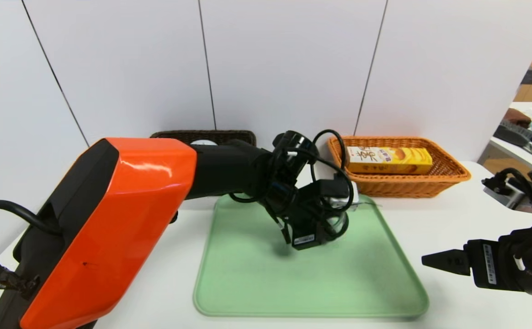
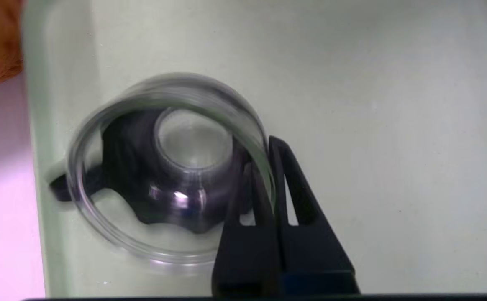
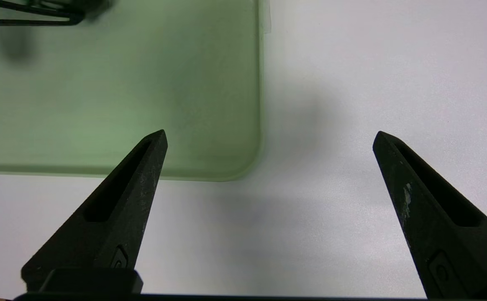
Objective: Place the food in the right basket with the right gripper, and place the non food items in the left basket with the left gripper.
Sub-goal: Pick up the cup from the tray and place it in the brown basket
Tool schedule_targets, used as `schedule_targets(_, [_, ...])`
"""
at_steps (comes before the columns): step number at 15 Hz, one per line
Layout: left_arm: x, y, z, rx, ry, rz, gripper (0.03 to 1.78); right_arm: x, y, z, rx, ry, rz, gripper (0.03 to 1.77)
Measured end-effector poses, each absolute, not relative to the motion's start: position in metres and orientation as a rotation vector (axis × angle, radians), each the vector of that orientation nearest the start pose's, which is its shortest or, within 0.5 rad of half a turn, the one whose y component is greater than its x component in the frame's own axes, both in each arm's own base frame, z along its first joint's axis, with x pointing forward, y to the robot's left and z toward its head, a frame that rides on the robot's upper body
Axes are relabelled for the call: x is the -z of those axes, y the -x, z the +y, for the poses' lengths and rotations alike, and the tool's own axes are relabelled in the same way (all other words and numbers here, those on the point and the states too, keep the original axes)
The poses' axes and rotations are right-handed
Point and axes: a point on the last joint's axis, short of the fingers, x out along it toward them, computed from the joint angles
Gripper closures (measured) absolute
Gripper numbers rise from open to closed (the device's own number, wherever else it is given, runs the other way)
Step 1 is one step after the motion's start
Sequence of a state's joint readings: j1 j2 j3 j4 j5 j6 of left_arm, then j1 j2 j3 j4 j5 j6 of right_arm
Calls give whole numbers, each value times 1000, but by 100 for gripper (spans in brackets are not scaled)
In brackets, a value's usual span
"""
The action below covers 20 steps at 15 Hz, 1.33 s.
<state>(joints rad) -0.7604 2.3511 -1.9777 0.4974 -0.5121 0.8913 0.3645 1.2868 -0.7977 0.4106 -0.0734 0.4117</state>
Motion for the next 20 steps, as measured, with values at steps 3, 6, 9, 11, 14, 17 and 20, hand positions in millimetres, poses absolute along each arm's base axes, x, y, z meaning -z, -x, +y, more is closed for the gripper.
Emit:
schedule_targets(3, [-146, -328, -328, 1521, -823, 337, 173, -192, -159, 59, -85, -188, 919, 10])
schedule_targets(6, [-153, -327, -326, 1513, -820, 324, 173, -193, -159, 59, -87, -188, 917, 10])
schedule_targets(9, [-168, -325, -321, 1492, -794, 314, 173, -193, -158, 59, -87, -188, 914, 10])
schedule_targets(11, [-182, -325, -313, 1455, -752, 322, 173, -194, -158, 59, -89, -190, 909, 10])
schedule_targets(14, [-206, -327, -296, 1349, -645, 376, 173, -198, -162, 61, -111, -207, 854, 10])
schedule_targets(17, [-233, -328, -275, 1178, -551, 420, 173, -200, -165, 64, -135, -215, 819, 10])
schedule_targets(20, [-258, -332, -245, 981, -470, 451, 173, -201, -170, 67, -159, -217, 806, 10])
